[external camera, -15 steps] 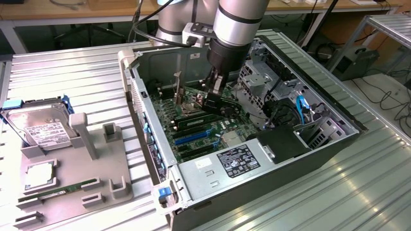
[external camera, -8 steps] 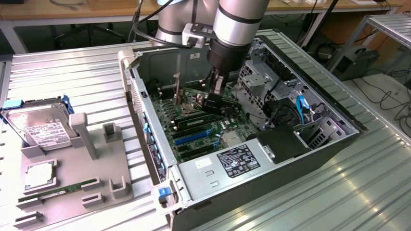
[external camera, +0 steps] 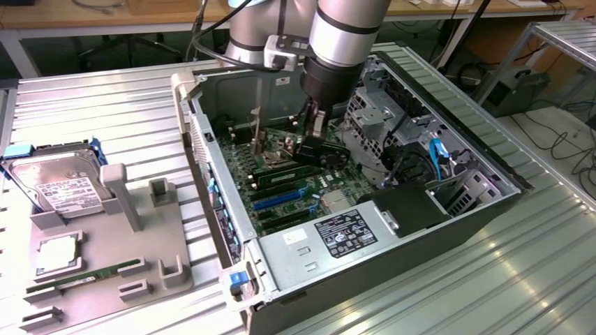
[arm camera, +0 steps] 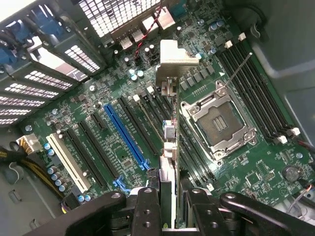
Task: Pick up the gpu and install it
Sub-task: 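Insert the gpu into the slot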
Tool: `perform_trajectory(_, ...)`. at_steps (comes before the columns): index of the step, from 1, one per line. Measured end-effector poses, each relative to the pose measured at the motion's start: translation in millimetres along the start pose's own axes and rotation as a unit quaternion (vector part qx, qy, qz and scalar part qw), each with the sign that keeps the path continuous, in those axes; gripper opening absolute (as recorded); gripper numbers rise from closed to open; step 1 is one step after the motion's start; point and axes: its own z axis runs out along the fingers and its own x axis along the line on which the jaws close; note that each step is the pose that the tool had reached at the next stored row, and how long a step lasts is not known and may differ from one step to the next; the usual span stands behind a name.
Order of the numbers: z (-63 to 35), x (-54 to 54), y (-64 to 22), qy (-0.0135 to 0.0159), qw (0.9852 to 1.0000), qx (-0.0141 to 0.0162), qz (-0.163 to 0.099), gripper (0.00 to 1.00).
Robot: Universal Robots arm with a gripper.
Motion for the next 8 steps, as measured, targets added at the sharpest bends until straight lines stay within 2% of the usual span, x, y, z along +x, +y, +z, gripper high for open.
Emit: perform_trajectory(8, 0.0, 0.0, 0.0, 0.0011, 0.9997, -0.0006, -0.023, 0.26)
